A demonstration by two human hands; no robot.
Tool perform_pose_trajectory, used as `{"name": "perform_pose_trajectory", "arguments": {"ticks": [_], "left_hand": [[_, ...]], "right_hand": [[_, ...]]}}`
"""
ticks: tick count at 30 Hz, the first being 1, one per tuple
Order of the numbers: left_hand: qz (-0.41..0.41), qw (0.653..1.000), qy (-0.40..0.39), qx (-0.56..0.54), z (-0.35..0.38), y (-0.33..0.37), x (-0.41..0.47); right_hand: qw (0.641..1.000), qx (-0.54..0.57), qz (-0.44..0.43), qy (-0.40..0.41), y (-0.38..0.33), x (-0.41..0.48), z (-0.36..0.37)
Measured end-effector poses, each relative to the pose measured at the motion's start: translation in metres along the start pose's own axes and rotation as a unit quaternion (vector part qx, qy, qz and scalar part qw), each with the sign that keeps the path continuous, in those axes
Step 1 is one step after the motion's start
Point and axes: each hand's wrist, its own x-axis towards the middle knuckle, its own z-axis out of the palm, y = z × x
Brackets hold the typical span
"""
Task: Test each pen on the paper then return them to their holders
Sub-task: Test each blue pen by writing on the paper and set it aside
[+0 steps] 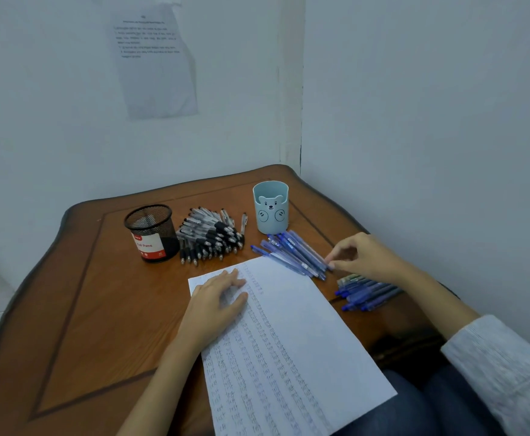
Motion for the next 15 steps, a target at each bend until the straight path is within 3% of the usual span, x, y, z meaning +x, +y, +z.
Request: {"name": "perform_pose_trajectory", "arguments": {"ticks": [7, 15], "left_hand": [[0.006, 1.000, 0.007, 0.017, 0.002, 0.002, -0.004], [0.006, 1.000, 0.008, 0.019, 0.000, 0.003, -0.004]], "right_hand": [[0.992, -0.086, -0.011, -0.091, 0.001, -0.024, -0.001], [0.983, -0.165, -0.027, -0.081, -0.007, -0.033, 0.005]]}}
